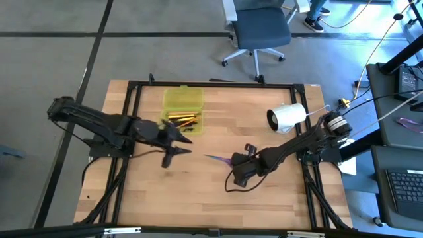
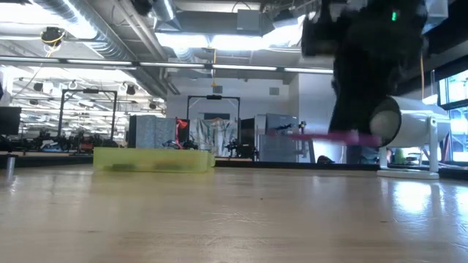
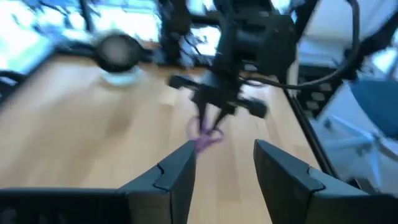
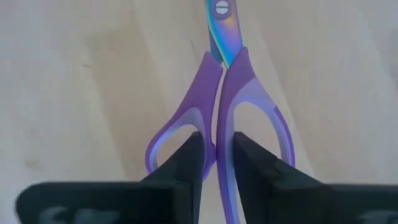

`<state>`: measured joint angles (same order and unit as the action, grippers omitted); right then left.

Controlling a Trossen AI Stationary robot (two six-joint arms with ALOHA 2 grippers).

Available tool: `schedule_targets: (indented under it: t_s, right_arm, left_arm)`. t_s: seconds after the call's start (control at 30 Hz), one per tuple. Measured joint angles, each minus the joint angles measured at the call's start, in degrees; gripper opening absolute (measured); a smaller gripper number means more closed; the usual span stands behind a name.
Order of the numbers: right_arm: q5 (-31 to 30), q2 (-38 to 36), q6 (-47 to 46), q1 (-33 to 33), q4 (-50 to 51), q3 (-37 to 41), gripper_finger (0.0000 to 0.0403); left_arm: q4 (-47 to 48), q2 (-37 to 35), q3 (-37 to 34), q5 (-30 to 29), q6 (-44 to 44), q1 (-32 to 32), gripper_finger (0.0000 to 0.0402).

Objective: Pick & place school supplies into a supply box
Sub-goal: Put the violet scissors into the yellow supply box

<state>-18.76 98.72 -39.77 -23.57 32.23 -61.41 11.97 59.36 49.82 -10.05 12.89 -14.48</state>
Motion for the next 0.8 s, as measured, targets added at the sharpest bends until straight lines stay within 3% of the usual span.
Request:
schedule_targets:
  t_s: [0.17, 0.27, 0.5, 0.67, 0.8]
  right_arm:
    - [-0.09, -8.29, 3.1, 0.66, -1.59, -0.06, 0.0074]
    - [-0.57, -14.46, 5.77, 0.87, -5.18, -0.04, 0.0073]
    - [3.08, -25.22, 16.9, 0.91, -23.8, -0.11, 0.0076]
    - [15.75, -26.32, 22.0, 2.11, -40.95, -0.17, 0.0076]
    - [24.01, -25.27, 22.17, 3.32, -49.44, -0.17, 0.0077]
  left_arm:
    - [2.32, -8.12, -1.69, -4.79, -0.55, 0.07, 0.0157]
    - [-0.67, -11.26, -5.25, -3.15, -0.07, 0.72, 0.0155]
    - [-31.58, -9.83, -17.19, 6.61, -0.65, 3.43, 0.0147]
    - [-57.28, -1.73, -20.31, 14.77, -0.63, 4.2, 0.015]
    - [-66.11, 5.1, -17.7, 19.13, -3.1, 3.98, 0.0149]
